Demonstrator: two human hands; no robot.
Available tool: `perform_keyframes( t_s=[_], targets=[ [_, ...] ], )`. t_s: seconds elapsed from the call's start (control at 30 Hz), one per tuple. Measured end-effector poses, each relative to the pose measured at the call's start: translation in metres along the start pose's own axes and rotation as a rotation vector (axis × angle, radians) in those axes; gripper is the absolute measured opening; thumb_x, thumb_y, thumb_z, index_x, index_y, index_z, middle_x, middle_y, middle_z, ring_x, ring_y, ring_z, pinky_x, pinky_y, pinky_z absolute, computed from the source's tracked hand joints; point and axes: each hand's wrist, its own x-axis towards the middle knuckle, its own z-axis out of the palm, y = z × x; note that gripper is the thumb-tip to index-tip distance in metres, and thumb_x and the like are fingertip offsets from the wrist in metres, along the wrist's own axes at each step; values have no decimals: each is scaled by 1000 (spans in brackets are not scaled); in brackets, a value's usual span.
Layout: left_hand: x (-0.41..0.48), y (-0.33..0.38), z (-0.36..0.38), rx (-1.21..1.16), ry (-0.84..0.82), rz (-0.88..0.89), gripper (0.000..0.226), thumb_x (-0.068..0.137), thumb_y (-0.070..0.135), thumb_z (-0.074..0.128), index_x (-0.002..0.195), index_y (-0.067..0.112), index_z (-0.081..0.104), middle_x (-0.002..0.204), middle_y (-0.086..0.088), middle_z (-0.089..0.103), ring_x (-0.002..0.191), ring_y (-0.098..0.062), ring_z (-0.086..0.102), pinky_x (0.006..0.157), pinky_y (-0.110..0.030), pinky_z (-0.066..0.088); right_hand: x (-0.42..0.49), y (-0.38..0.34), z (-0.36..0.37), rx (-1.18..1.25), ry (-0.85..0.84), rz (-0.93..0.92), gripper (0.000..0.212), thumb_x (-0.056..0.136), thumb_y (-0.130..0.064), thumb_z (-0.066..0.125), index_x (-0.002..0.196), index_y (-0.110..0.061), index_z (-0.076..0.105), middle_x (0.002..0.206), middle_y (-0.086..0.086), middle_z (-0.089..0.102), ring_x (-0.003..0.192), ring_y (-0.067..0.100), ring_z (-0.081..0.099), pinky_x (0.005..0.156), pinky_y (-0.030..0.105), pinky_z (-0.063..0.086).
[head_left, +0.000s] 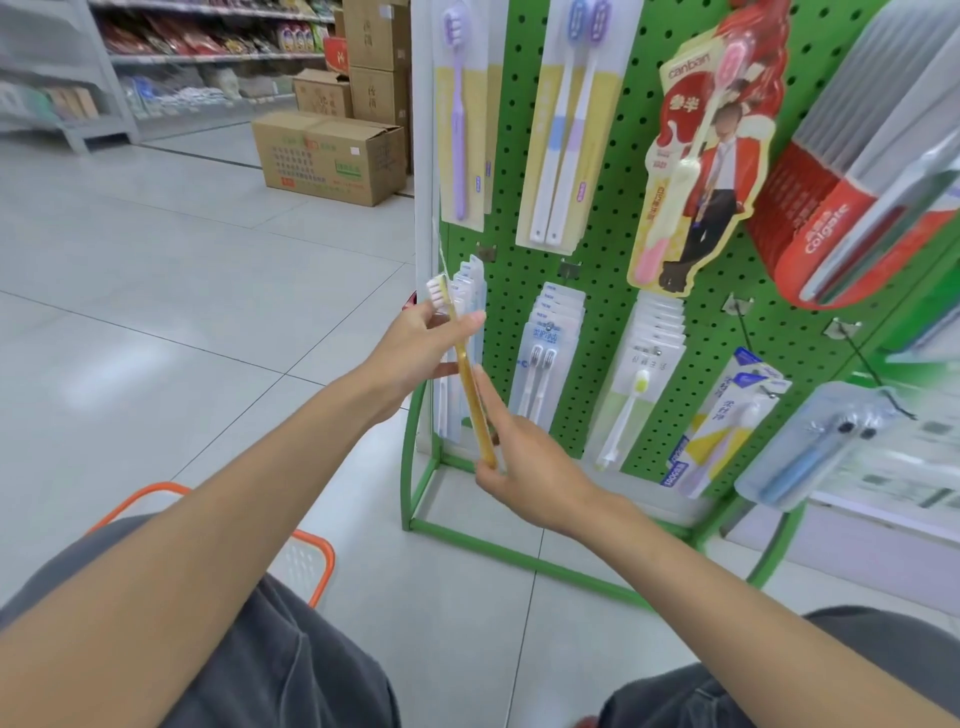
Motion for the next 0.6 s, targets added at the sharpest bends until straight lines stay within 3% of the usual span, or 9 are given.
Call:
perform_keyframes(
  t_s=[0.07, 0.13, 0.3, 0.43, 0.5, 0.6],
  targets=[
    [0, 1, -2, -70, 1, -1, 42, 98, 16, 59, 138, 19, 47, 114, -5, 67, 105, -20, 67, 80, -34, 59, 1, 3, 0, 164, -42, 39, 102, 89, -44, 63, 150, -42, -19, 116, 1, 58, 102, 19, 57, 91, 38, 49],
    [-1, 2, -3, -115, 6, 10, 43, 100, 6, 51, 140, 19, 43, 113, -4, 69, 96, -19, 69, 74, -35, 59, 1, 4, -1, 368, -68, 95, 106, 84, -54, 66, 151, -43, -16, 133, -6, 55, 118, 11, 53, 102, 32, 43],
    [-6, 1, 1, -169, -86, -56, 38, 99, -5, 45, 131, 13, 55, 119, -6, 69, 98, -21, 70, 76, -39, 59, 10, 6, -8, 448, 128, 171, 95, 87, -34, 70, 153, -39, 3, 115, -4, 59, 100, 11, 58, 91, 35, 50],
    [-10, 0, 8, -159, -162, -106, 38, 98, -4, 46, 130, 12, 57, 119, -5, 70, 103, -25, 69, 75, -41, 60, 14, 8, -25, 431, 165, 142, 70, 84, -20, 74, 137, -39, 32, 104, -13, 59, 93, 5, 57, 76, 24, 45],
    [-11, 0, 9, -160, -186, -110, 40, 97, -4, 47, 131, 15, 57, 119, -4, 70, 103, -26, 70, 74, -40, 60, 14, 9, -30, 411, 166, 119, 61, 82, -18, 75, 127, -40, 39, 106, -15, 58, 96, 3, 55, 75, 20, 43],
    [-12, 0, 7, -146, -207, -117, 42, 96, -4, 49, 132, 18, 56, 119, -4, 70, 102, -25, 70, 74, -40, 59, 18, 11, -33, 462, 221, 132, 51, 87, -18, 69, 130, -33, 47, 112, -10, 61, 98, 9, 57, 80, 24, 48]
  ],
)
